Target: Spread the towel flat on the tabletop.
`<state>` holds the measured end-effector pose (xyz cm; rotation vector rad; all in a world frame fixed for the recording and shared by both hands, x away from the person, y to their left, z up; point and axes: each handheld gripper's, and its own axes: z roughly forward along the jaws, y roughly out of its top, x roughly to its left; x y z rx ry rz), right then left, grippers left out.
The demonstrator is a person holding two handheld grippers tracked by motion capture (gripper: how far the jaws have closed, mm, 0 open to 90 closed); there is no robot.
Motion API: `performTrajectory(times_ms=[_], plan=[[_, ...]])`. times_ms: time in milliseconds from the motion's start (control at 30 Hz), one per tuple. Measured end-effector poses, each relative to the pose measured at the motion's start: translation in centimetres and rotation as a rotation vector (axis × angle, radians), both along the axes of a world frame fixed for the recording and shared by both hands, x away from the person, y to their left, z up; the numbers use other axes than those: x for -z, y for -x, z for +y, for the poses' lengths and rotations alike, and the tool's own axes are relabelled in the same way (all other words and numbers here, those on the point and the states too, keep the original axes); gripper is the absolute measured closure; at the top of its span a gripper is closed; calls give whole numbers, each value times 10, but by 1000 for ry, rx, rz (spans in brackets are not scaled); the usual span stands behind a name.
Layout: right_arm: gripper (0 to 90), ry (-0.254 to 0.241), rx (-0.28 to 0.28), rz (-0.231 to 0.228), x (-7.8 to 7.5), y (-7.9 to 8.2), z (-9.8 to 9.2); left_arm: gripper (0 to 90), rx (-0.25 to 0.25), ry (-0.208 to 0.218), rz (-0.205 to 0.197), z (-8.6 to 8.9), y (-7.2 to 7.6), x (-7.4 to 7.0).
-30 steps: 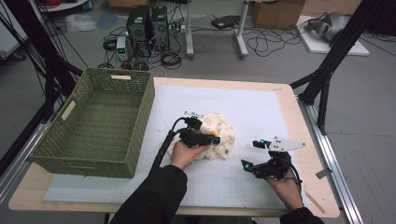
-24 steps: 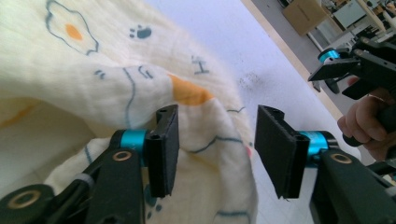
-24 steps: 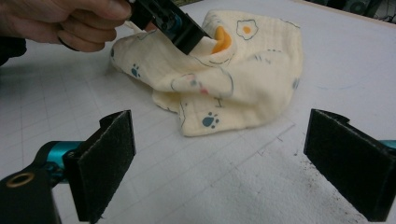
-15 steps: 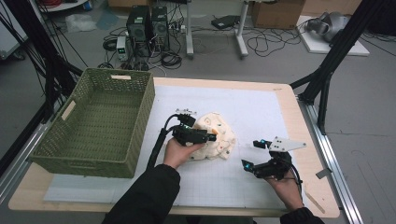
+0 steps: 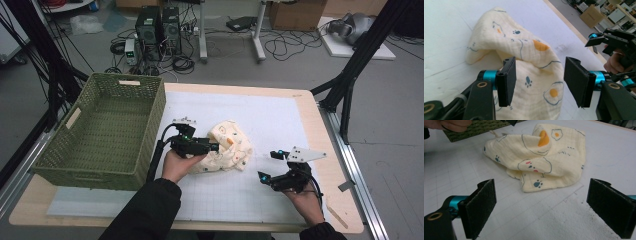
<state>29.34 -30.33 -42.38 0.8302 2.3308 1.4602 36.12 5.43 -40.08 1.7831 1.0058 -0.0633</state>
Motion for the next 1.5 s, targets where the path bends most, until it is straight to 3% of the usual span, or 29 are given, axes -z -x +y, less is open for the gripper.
performTrajectory(times_ms=[333,533,600,733,800,867,967,1200,1367,1500], plan=[[82,-9,11,17,-2,-8,3,433,-38,-6,-20,16,6,4],[91,20,15,26,-4,-16,11,434,-62,-32,-43,24,14,9],[176,27,-3,30,-4,-19,14,434,-77,-42,-43,27,17,11],[310,55,-34,28,-3,-26,22,451,-92,-101,-47,31,23,17],[430,78,-68,38,-2,-29,27,489,-93,-129,-51,29,25,20],[525,114,-90,17,-1,-31,34,535,-95,-138,-46,28,26,24],[624,157,-137,34,3,-33,44,622,-100,-183,-39,25,27,32],[729,224,-197,96,18,-42,61,796,-46,-286,-24,14,26,44],[854,236,-212,104,23,-46,66,874,-49,-300,-37,13,27,44],[875,235,-224,106,22,-47,61,877,-51,-282,-42,13,29,41]])
